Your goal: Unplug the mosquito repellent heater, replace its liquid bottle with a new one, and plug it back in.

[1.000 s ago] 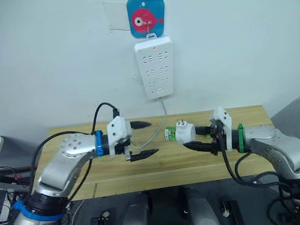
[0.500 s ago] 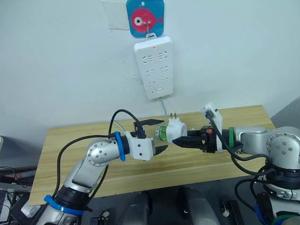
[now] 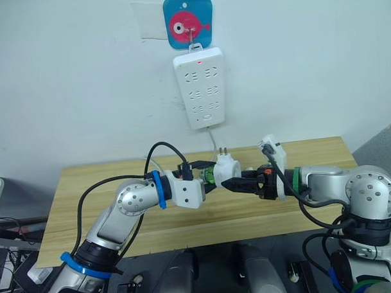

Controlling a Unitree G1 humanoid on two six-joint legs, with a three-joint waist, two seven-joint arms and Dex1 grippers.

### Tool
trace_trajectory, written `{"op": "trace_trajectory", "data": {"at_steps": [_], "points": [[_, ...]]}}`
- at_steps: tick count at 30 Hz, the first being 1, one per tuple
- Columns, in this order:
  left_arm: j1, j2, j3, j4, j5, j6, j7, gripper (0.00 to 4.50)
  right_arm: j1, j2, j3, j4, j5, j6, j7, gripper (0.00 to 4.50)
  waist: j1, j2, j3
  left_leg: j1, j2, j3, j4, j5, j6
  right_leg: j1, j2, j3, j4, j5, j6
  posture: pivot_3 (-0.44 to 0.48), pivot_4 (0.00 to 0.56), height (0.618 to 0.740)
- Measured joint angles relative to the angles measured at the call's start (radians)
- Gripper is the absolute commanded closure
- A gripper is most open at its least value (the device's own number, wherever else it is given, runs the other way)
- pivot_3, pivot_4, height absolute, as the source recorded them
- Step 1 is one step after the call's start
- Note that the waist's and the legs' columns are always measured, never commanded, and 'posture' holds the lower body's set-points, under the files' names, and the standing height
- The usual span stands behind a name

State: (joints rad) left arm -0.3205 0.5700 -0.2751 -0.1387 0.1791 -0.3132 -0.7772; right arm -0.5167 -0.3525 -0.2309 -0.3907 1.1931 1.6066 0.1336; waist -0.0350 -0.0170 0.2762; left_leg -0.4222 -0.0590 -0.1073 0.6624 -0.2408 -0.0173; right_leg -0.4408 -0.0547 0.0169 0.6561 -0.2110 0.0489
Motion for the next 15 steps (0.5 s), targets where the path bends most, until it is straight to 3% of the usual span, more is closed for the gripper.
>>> {"op": "trace_trajectory", "data": {"at_steps": [2, 3, 6, 8, 11, 15], "points": [[0.000, 0.000, 0.000, 0.001, 0.001, 0.000, 0.001, 2.29, 0.000, 0.002, 0.000, 0.000, 0.013, 0.000, -0.018, 1.56, 0.000, 0.000, 0.000, 0.000, 0.000, 0.000, 0.000, 0.000, 0.000, 0.000, 0.000, 0.000, 0.000, 0.000, 0.000, -0.068, 0.240, 0.740], [0.000, 0.000, 0.000, 0.002, 0.001, 0.000, 0.002, 2.29, 0.000, 0.004, -0.001, 0.000, 0.019, 0.000, -0.027, 0.82, 0.000, 0.000, 0.000, 0.000, 0.000, 0.000, 0.000, 0.000, 0.000, 0.000, 0.000, 0.000, 0.000, 0.000, 0.000, -0.068, 0.240, 0.740], [0.000, -0.020, -0.001, 0.013, -0.009, 0.021, 0.002, 2.29, 0.004, -0.002, -0.003, -0.014, 0.037, -0.007, -0.029, 0.06, 0.000, 0.000, 0.000, 0.000, 0.000, 0.000, 0.000, 0.000, 0.000, 0.000, 0.000, 0.000, 0.000, 0.000, 0.000, -0.068, 0.243, 0.740], [0.003, -0.062, 0.008, 0.021, -0.069, 0.063, 0.002, 2.29, 0.042, -0.022, -0.004, -0.071, 0.032, -0.051, -0.024, 0.06, 0.002, 0.000, 0.000, 0.000, 0.000, -0.001, 0.000, 0.000, 0.000, 0.000, 0.000, -0.001, 0.000, 0.000, 0.000, -0.070, 0.247, 0.740], [0.029, -0.171, 0.063, 0.019, -0.269, 0.173, 0.006, 2.29, 0.186, -0.071, 0.017, -0.209, -0.059, -0.216, 0.031, 0.06, 0.001, -0.001, 0.000, -0.001, -0.001, -0.001, 0.001, 0.000, 0.000, 0.000, 0.000, -0.001, -0.001, -0.001, 0.001, -0.082, 0.248, 0.740], [0.033, -0.198, 0.097, -0.006, -0.386, 0.275, 0.002, 2.29, 0.249, -0.009, 0.053, -0.276, -0.160, -0.414, 0.046, 0.06, -0.022, -0.001, -0.001, 0.004, 0.001, 0.001, 0.001, 0.000, 0.000, 0.002, 0.001, 0.001, 0.003, -0.001, 0.001, -0.094, 0.252, 0.740]]}}
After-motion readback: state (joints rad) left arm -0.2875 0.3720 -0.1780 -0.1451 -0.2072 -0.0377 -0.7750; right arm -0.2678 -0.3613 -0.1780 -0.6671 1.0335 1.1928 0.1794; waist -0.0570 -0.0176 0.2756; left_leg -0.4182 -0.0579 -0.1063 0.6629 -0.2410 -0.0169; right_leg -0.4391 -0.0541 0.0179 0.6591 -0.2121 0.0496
